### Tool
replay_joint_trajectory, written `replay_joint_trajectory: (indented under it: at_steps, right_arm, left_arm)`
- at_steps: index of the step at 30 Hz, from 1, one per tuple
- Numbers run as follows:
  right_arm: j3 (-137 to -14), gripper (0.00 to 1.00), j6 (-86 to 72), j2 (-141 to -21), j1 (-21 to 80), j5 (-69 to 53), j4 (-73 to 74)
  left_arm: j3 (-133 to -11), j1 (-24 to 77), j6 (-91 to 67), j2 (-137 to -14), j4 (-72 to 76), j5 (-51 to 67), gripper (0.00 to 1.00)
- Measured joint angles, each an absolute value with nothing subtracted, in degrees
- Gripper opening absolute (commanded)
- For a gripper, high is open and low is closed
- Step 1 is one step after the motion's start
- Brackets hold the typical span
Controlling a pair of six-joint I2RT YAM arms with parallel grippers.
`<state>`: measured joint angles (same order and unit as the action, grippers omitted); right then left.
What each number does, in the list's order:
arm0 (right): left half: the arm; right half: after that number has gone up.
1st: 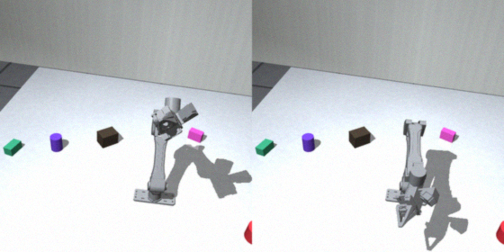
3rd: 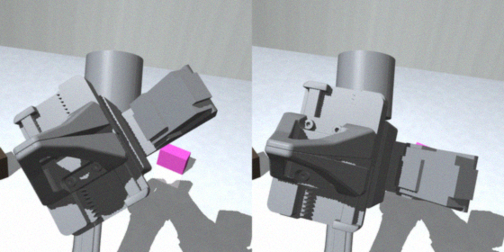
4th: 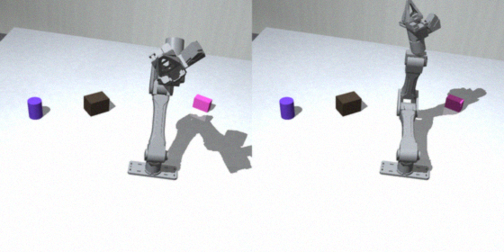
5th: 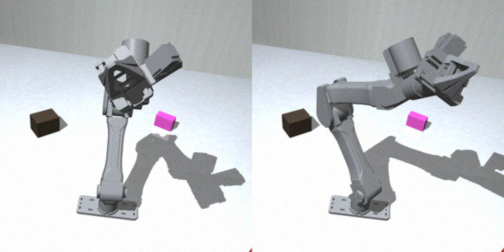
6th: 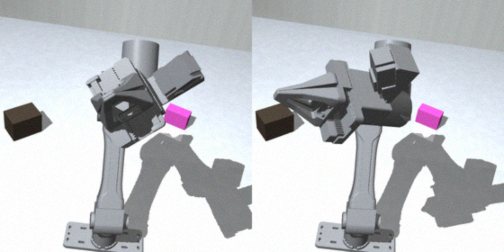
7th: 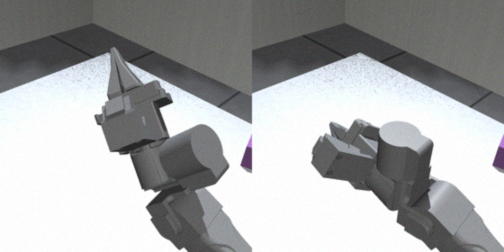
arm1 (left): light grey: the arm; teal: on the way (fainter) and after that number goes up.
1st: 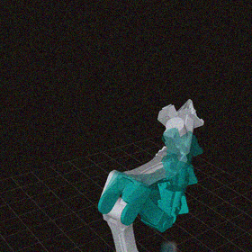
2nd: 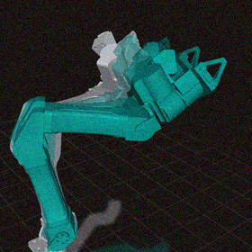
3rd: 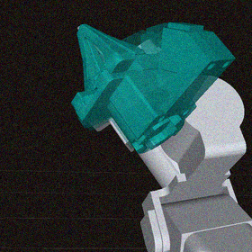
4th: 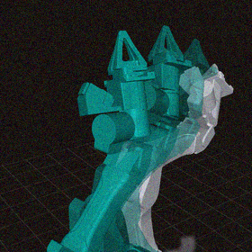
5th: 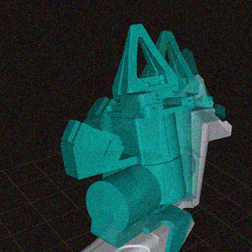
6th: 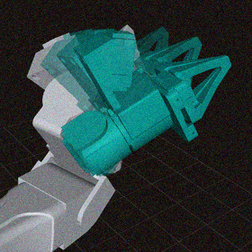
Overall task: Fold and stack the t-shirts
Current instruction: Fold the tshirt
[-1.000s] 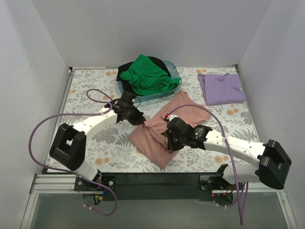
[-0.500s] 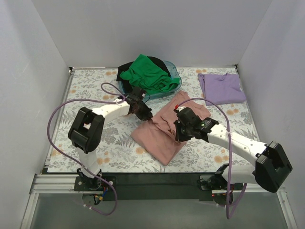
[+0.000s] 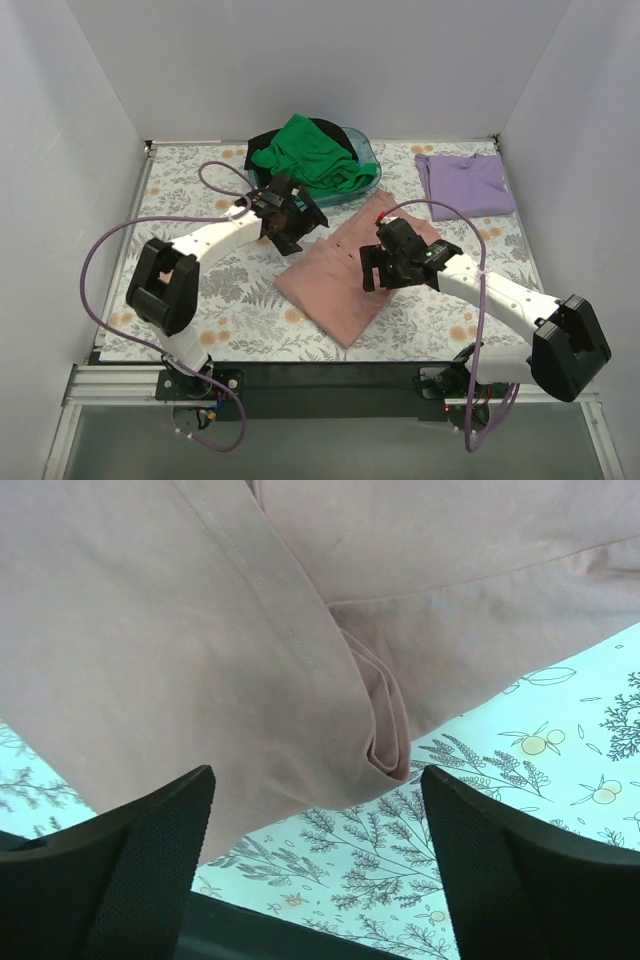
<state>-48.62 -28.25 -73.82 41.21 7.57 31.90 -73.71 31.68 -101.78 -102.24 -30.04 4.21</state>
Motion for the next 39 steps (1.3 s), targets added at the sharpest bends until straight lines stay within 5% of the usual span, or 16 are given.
replay_joint_trajectory:
  at_steps: [11,23,31,39]
  right_arm:
    - [-48.53,0.98,-26.57,-66.22,49.87,3.46,27.35]
    - [-43.29,0.98,-28.08,-80.93,43.31,5.91,22.37]
    - [-44.03,0.98,-26.35,-73.01,47.35,4.38,21.91]
    - [-47.48,0.98,-25.96,-73.52,67.83,6.13,21.52]
  left_arm:
    - [-51.35,31.05,-102.35,-75.31,-33.1,-2.46,0.98]
    - [-46.19,29.98,-102.48,-72.31,-34.0,-2.09,0.98]
    - [-43.42,29.93,-102.8,-72.36,-32.45,-0.6,0.98]
    - [-42.78,29.93,-102.5,-78.26,-28.08,2.48,0.7]
